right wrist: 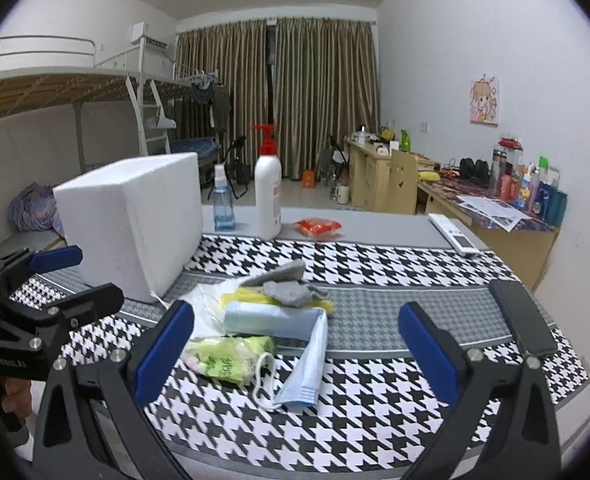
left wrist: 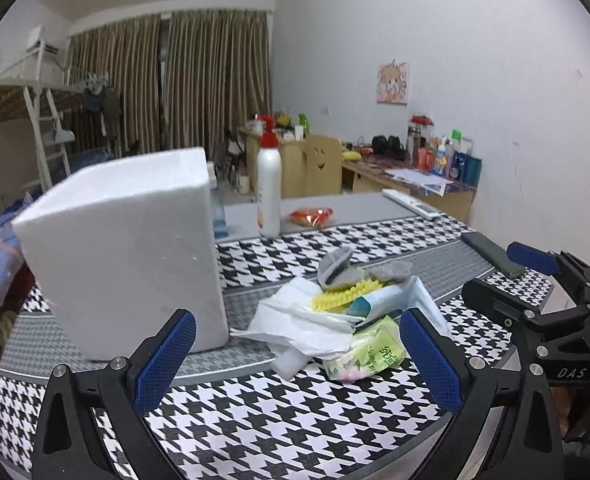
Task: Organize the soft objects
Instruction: 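Grasp the white tissue with the left tool while the right tool grasps the blue face mask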
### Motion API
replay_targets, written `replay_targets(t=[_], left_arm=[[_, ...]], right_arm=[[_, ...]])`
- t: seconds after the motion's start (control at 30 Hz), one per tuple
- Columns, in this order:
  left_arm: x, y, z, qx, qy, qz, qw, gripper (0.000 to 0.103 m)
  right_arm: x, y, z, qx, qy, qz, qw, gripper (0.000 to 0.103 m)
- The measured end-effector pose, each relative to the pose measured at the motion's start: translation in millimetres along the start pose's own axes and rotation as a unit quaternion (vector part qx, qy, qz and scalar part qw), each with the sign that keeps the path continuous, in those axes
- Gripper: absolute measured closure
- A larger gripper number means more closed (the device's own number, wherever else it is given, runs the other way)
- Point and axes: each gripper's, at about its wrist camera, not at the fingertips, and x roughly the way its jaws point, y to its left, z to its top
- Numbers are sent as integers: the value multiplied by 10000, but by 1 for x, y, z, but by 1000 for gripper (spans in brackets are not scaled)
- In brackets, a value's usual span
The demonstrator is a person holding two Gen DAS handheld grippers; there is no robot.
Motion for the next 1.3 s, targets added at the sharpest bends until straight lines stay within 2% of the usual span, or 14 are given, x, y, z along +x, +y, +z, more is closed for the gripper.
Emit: replay_targets(t=[0.17,0.3,0.5,0.73,1.0,1.13,1.2,1.27,1.3], left_arm=[[17,-1,2,-88,161,-2,9998,4],[33,-1,1,-261,400,23,9989,5],[58,-2,-5,-401,855,17,9955,16],[76,8,-11,-682,1346,168,9884,38],[87,14,-13,-954,1622,101,9821,43],[92,13,-12,-1027,1720,30,9797,52],[95,13,-12,-1031,1746,33,9792,60],[100,14,-13,-1059,1834,69,9773,74],[101,16,-13,-1100,1853,62,9765,76]], right_arm=[[16,-10,-1,147,258,52,9995,0],[22,-14,-3,190,308,65,9993,0],[33,-18,-6,247,495,64,9984,0],[44,-20,-8,257,608,91,9978,0],[51,-23,-10,260,685,106,9973,0],[58,-26,-13,320,910,65,9953,0],[61,-26,-15,325,973,80,9947,0],[64,-26,-16,309,1013,85,9943,0],[65,-26,-17,311,1058,87,9939,2]])
